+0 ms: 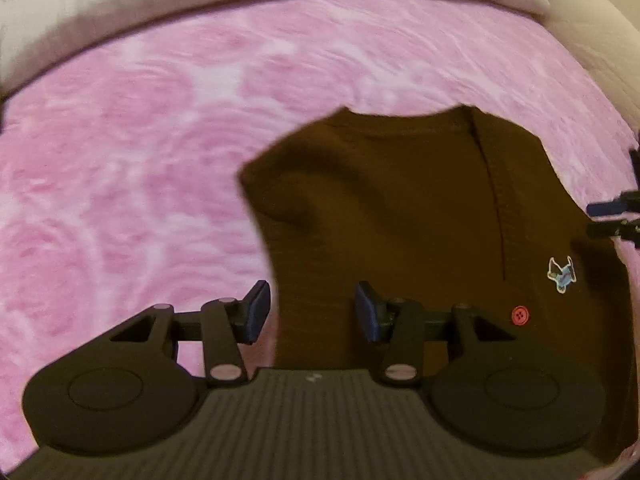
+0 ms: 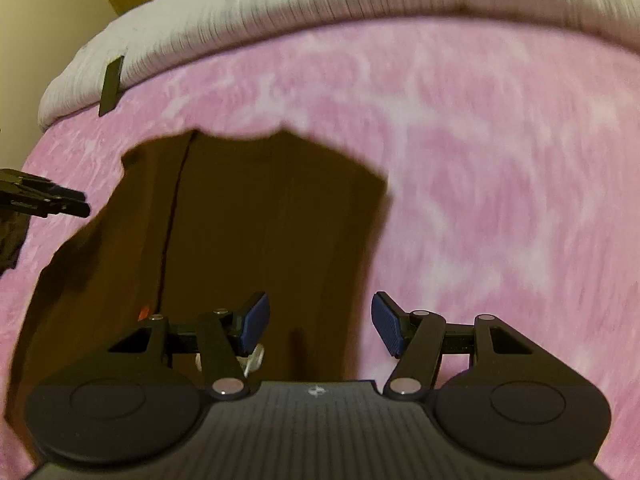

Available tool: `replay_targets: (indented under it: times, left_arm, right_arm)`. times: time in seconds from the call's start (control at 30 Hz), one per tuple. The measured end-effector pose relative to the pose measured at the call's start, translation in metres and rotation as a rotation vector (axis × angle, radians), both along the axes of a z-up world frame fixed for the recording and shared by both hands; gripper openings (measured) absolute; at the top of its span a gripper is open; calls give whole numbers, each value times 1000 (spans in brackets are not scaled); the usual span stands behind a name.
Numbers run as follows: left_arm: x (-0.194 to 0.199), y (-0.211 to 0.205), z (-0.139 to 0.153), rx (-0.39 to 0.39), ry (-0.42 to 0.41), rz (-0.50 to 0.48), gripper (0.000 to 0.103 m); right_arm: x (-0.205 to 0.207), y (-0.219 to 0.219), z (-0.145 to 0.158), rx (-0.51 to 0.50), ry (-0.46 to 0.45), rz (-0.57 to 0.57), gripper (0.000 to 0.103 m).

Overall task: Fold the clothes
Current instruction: 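Lower the vest onto the sheet with both tools, laying it flat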

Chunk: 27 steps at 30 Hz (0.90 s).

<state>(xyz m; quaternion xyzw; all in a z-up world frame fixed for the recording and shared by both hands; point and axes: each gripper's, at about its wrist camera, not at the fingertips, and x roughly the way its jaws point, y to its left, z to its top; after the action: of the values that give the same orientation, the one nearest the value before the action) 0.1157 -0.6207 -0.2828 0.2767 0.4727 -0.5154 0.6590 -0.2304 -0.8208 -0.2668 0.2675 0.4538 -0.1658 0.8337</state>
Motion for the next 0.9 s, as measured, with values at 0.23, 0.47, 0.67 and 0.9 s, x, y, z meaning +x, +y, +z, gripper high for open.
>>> replay_targets:
  times: [0.23, 0.47, 0.67, 0.9]
  left_arm:
    - [21, -27, -35, 15, 95, 103, 27]
    - [42, -9, -8, -19, 6, 225, 10]
    - [42, -18, -6, -62, 62, 173, 24]
    - [39, -30, -26, -9, -1, 166, 28]
  right_arm:
    - [6, -10, -9, 48, -34, -78, 59]
    - [21, -12, 8, 24, -71, -65, 59]
    - [27, -7, 4, 38, -80, -73, 59]
    - [38, -10, -24, 58, 5, 5, 56]
